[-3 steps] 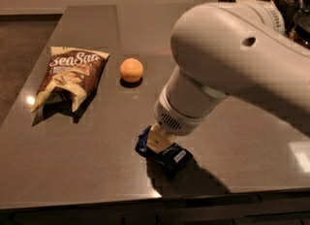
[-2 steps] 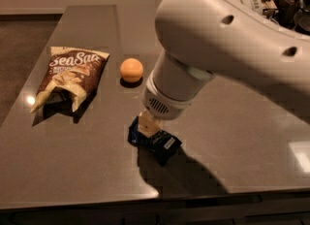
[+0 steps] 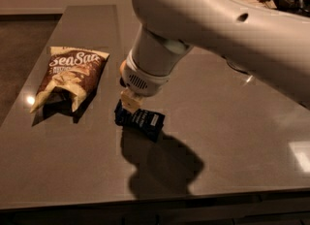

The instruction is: Move rxbar blueberry near brown chip bag

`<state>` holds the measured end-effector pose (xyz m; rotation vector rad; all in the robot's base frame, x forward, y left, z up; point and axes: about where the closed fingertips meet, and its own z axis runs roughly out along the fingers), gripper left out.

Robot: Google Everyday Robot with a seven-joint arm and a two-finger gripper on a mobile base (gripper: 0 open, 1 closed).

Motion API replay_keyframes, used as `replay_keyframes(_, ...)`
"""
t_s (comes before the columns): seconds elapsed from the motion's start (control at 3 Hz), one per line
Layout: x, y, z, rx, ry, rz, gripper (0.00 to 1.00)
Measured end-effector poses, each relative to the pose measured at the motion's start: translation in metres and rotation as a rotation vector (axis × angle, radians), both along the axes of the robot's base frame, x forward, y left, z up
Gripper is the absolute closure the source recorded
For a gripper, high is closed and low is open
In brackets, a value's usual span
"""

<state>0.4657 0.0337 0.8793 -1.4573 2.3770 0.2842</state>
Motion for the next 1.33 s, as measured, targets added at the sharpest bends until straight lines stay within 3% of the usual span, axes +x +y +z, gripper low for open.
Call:
replay_keyframes(0.33,0.015,0.020,0.004,0.018,0.000,0.028,0.90)
replay_keyframes(0.67,0.023,0.042,0.008,0.033,0.002,0.051,0.73)
replay_keyframes(1.0,0.025,0.069,0.011,0.040,0.006,0.094,0.49)
replay_keyframes(1.33,0.024,0.071,0.011,0.040,0.005,0.099,0.26)
